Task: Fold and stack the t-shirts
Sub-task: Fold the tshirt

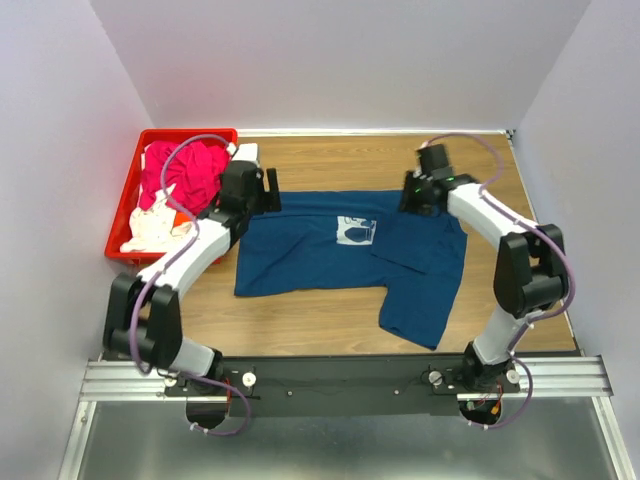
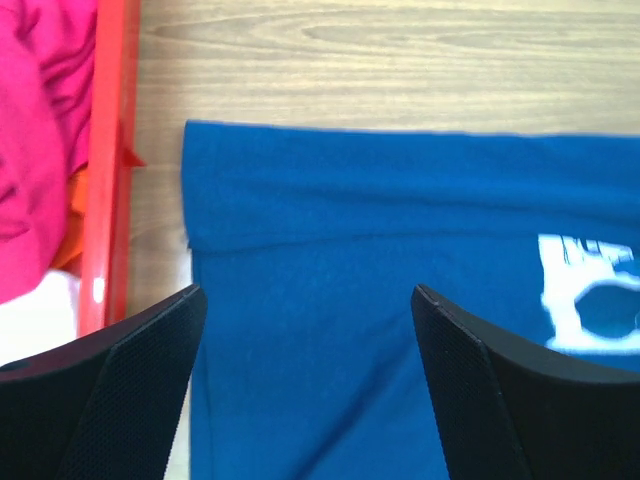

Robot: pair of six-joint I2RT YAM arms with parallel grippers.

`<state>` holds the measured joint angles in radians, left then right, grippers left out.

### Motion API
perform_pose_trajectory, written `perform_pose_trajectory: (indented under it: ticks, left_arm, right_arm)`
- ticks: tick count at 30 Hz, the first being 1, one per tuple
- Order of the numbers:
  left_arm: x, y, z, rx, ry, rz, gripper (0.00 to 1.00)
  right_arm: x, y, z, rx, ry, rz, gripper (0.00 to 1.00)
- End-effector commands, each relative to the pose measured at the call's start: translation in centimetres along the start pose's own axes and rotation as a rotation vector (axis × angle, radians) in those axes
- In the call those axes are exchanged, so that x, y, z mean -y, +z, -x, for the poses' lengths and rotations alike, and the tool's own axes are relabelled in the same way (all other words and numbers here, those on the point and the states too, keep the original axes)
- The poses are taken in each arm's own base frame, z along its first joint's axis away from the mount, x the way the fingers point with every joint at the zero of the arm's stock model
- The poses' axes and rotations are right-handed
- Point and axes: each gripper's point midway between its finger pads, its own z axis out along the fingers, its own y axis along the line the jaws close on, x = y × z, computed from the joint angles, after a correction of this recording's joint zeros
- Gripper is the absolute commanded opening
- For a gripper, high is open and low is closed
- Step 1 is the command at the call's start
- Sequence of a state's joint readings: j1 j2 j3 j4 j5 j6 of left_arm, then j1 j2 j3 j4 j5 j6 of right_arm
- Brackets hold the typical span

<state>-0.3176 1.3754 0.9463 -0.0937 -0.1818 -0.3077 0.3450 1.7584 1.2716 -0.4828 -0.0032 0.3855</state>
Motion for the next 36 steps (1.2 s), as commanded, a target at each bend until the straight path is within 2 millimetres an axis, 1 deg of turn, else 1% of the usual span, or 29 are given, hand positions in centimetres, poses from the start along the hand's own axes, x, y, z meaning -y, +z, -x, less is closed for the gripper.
perform_pose_trajectory:
  ticks: [1,2,3,4,5,6,7,8,9,10,11,12,14,16,17,21,23,24,26,28,29,31,34,35,36]
  left_arm:
    - [-0.4,3.0,-1.0,-0.113,-0.037,0.045,0.89]
    - [-0.1,3.7,0.0,-0.109,-0.043,0.046,0.85]
    - [-0.8,5.3,-1.8,-0.176,-0.038,0.075,0.83]
    - [-1.2,6.0,-2.5,-0.207,-0.049,0.095,0.81]
    - [-1.2,6.8,-1.7,-0.208,-0.069,0.106,0.75]
    - [-1.4,7.4,-2.5,-0.244,-0.068,0.114,0.72]
    - [-1.9,8.7,-4.0,-0.290,-0.070,0.128,0.71]
    - [-1.8,9.4,-3.8,-0.290,-0.078,0.121,0.70]
    - [-1.7,10.2,-5.1,-0.329,-0.084,0.106,0.70]
    - [-1.8,10.5,-5.4,-0.338,-0.095,0.104,0.70]
    - [-2.1,10.9,-5.4,-0.343,-0.108,0.104,0.69]
    - [-2.2,11.4,-6.1,-0.364,-0.120,0.097,0.69]
    - [-2.7,11.8,-6.5,-0.378,-0.142,0.095,0.69]
    - [-3.0,12.2,-6.9,-0.388,-0.153,0.095,0.68]
    - [-3.3,12.2,-7.1,-0.396,-0.162,0.096,0.67]
    - [-3.6,12.6,-7.7,-0.408,-0.176,0.097,0.67]
    - [-3.5,12.8,-7.8,-0.414,-0.182,0.089,0.67]
    - [-3.4,13.0,-8.2,-0.426,-0.181,0.086,0.67]
    - [-3.1,13.4,-7.8,-0.421,-0.192,0.078,0.67]
    - [-3.1,13.7,-8.1,-0.433,-0.194,0.081,0.67]
    - [-3.0,14.0,-7.5,-0.420,-0.190,0.076,0.67]
    - [-3.1,14.2,-7.7,-0.435,-0.180,0.086,0.67]
    - [-3.4,14.2,-7.6,-0.427,-0.178,0.098,0.67]
    - [-3.4,14.1,-8.0,-0.432,-0.177,0.097,0.67]
    - [-3.4,14.1,-8.1,-0.435,-0.183,0.092,0.67]
  right_arm:
    - [5.0,-0.9,6.4,0.161,0.109,-0.076,0.44]
    - [5.6,-0.8,7.2,0.174,0.127,-0.076,0.43]
    - [7.3,-0.1,7.6,0.174,0.165,-0.096,0.43]
    - [7.8,0.3,7.8,0.177,0.187,-0.084,0.43]
    - [8.3,0.5,8.5,0.198,0.214,-0.083,0.42]
    - [9.6,1.0,8.8,0.206,0.239,-0.097,0.42]
    - [9.6,1.8,8.7,0.196,0.252,-0.068,0.41]
    - [10.1,2.3,8.7,0.194,0.266,-0.068,0.41]
    - [11.1,2.7,8.7,0.193,0.290,-0.072,0.40]
    - [11.7,3.7,8.4,0.181,0.307,-0.067,0.40]
    - [12.3,4.0,8.4,0.180,0.322,-0.070,0.39]
    - [12.8,4.5,8.0,0.171,0.337,-0.072,0.38]
    - [15.8,5.0,7.8,0.178,0.396,-0.095,0.38]
    - [17.3,5.4,7.4,0.177,0.428,-0.099,0.37]
    - [18.7,5.4,7.2,0.181,0.455,-0.112,0.37]
    - [21.1,5.9,7.0,0.187,0.529,-0.116,0.36]
    - [21.8,6.3,7.0,0.186,0.550,-0.116,0.36]
    - [22.4,6.9,6.7,0.177,0.563,-0.121,0.36]
    - [22.5,7.4,6.8,0.172,0.562,-0.121,0.36]
    - [22.8,7.9,7.3,0.174,0.562,-0.122,0.36]
    - [23.0,8.5,6.9,0.161,0.565,-0.124,0.36]
    - [23.0,8.2,7.5,0.174,0.554,-0.119,0.34]
    - [22.3,6.6,8.8,0.206,0.492,-0.087,0.35]
    - [21.7,6.1,9.2,0.211,0.458,-0.054,0.36]
    - [21.2,5.1,10.0,0.233,0.435,-0.038,0.38]
